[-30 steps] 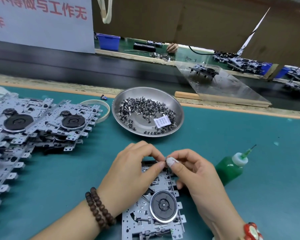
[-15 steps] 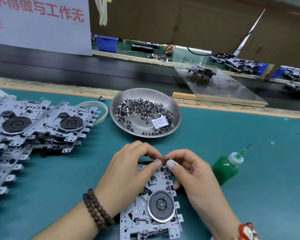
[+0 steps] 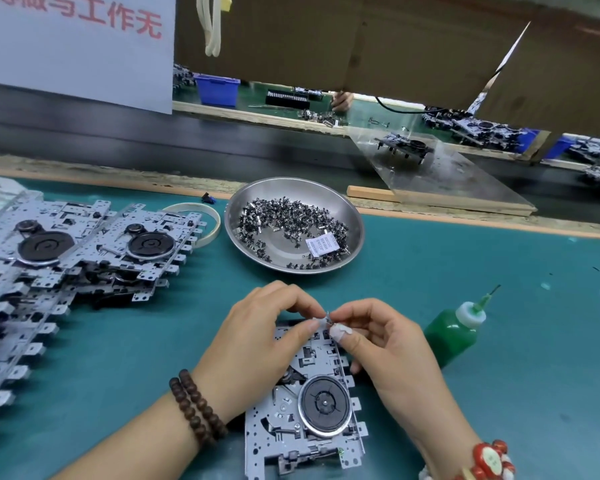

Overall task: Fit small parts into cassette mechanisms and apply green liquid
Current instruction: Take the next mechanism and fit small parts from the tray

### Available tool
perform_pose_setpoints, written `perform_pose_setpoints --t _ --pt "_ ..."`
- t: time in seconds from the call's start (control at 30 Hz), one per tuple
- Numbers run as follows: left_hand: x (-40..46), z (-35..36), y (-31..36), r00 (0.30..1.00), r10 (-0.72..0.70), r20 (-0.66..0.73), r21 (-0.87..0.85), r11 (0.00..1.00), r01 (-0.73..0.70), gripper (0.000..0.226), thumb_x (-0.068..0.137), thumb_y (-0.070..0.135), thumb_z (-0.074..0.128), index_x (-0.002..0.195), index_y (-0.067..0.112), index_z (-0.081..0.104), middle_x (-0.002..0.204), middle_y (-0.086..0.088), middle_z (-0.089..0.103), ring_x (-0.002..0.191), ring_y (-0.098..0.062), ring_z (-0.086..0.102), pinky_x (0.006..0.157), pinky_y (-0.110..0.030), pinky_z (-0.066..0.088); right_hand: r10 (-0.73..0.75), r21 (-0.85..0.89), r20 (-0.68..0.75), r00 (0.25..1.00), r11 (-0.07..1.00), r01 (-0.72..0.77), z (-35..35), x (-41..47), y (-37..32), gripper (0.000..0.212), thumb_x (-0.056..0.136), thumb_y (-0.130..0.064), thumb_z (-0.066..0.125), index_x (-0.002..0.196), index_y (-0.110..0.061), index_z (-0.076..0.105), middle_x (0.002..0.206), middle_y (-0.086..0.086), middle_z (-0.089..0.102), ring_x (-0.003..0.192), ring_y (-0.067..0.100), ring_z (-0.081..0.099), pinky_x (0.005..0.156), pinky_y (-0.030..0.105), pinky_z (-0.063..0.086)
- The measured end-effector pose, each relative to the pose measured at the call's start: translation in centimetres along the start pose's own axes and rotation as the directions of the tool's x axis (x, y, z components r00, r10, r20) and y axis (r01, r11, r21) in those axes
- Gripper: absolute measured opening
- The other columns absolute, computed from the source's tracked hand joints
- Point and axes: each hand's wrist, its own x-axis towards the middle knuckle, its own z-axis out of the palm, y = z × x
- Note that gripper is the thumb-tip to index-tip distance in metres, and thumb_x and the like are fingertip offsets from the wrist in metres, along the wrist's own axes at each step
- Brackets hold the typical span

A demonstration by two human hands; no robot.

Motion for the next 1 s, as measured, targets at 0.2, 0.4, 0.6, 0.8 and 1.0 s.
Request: perform_pose_setpoints --t 0.2,0.4,0.6,0.8,1.0 --pt "-0.16 -0.02 -0.05 1.000 0.007 0.015 -0.008 1.000 -0.007 0.015 0.081 0.026 0.067 0.078 0.039 0.060 0.082 0.020 0.059 0.089 0.001 0.053 0.075 -0.007 0.035 -0.019 -0.022 0.018 1.000 1.000 0.019 0.10 -0.04 -0.09 0.022 0.079 0.005 0.066 0.073 -0.017 0.066 0.065 -0.009 0.067 0.048 -0.003 0.050 0.045 0.012 0.041" --pt "0.01 0.12 -0.04 1.000 -0.005 0.001 -0.012 1.000 0.005 0.012 0.081 0.026 0.066 0.076 0.035 0.061 0.080 0.022 0.057 0.087 0.002 0.053 0.074 -0.008 0.035 -0.020 -0.025 0.011 1.000 0.999 0.020 0.11 0.00 0.18 0.022 0.079 0.002 0.067 0.075 -0.019 0.067 0.069 -0.010 0.068 0.058 -0.002 0.054 0.046 0.013 0.042" --pt "-0.04 0.13 -0.05 1.000 -0.007 -0.008 -0.032 0.999 0.007 0.009 0.079 0.027 0.067 0.075 0.032 0.062 0.081 0.022 0.058 0.085 0.004 0.052 0.073 -0.005 0.033 -0.066 -0.083 -0.009 0.998 0.994 0.066 -0.01 0.04 0.42 0.022 0.076 -0.002 0.071 0.072 -0.023 0.067 0.070 -0.012 0.067 0.061 -0.002 0.053 0.053 0.015 0.045" --pt "0.01 0.13 0.02 1.000 -0.020 -0.018 -0.040 0.999 0.019 0.014 0.079 0.025 0.068 0.072 0.034 0.060 0.083 0.017 0.059 0.087 0.002 0.053 0.077 -0.010 0.036 -0.101 -0.141 0.026 0.995 0.985 0.103 -0.23 -0.08 0.22 0.019 0.075 -0.005 0.072 0.077 -0.023 0.067 0.078 -0.015 0.068 0.068 -0.001 0.055 0.068 0.011 0.046" --pt "0.00 0.19 0.25 0.999 -0.022 -0.037 -0.030 0.999 0.021 0.020 0.079 0.023 0.069 0.070 0.037 0.058 0.084 0.016 0.058 0.087 0.002 0.053 0.081 -0.013 0.038 -0.073 -0.173 -0.015 0.997 0.982 0.069 -0.47 0.08 0.66 0.012 0.083 -0.017 0.065 0.075 -0.025 0.070 0.098 -0.011 0.066 0.080 -0.004 0.061 0.074 0.007 0.043"
